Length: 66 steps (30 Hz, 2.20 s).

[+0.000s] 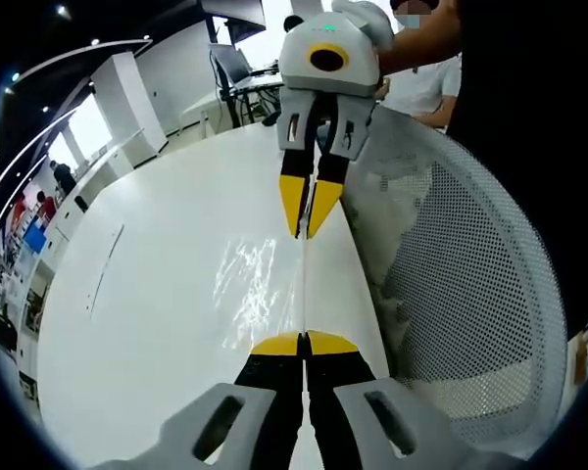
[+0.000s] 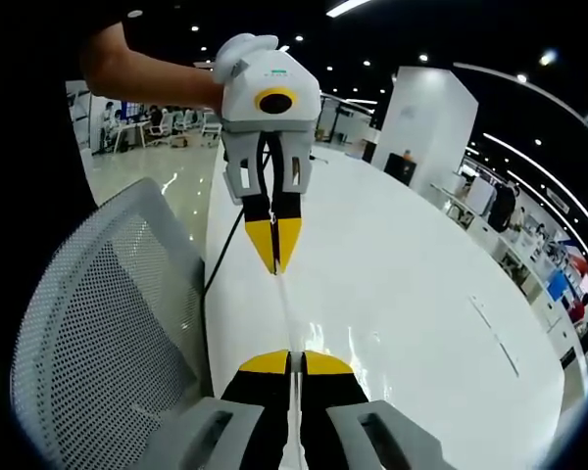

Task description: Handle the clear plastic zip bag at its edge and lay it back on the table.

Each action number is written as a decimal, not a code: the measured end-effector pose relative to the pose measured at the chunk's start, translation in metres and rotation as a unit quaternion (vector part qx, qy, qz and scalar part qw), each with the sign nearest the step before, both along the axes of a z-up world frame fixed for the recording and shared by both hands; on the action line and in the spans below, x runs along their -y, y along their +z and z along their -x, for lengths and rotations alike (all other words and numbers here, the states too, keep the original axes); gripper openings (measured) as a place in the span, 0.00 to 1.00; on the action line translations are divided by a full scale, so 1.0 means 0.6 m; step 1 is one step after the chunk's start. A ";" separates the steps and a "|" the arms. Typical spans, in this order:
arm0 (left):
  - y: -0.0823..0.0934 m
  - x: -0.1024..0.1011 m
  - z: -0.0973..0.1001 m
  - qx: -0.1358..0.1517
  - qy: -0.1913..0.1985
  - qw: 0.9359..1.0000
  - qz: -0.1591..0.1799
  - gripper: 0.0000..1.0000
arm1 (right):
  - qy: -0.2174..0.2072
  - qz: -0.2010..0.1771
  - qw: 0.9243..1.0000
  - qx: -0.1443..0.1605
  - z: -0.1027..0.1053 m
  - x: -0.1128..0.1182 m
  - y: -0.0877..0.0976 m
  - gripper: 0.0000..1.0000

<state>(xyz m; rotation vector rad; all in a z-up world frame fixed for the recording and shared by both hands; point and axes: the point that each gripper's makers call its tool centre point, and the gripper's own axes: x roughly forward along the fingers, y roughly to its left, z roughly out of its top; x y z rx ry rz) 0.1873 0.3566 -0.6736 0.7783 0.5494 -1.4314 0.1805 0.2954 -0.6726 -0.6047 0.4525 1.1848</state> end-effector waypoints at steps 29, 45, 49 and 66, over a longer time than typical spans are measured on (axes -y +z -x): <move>0.001 -0.002 -0.001 -0.001 0.002 1.000 0.000 0.00 | -0.004 0.002 1.000 0.000 0.001 0.007 0.001 0.00; 0.000 -0.007 -0.004 -0.001 0.007 1.000 -0.001 0.00 | -0.007 0.000 1.000 0.000 -0.001 0.010 0.001 0.00; 0.001 -0.007 -0.004 0.000 0.008 1.000 -0.001 0.00 | -0.009 0.000 1.000 0.000 -0.001 0.012 0.001 0.00; 0.003 -0.008 -0.003 0.000 0.009 1.000 -0.003 0.00 | -0.018 -0.001 1.000 0.001 -0.003 0.023 0.003 0.00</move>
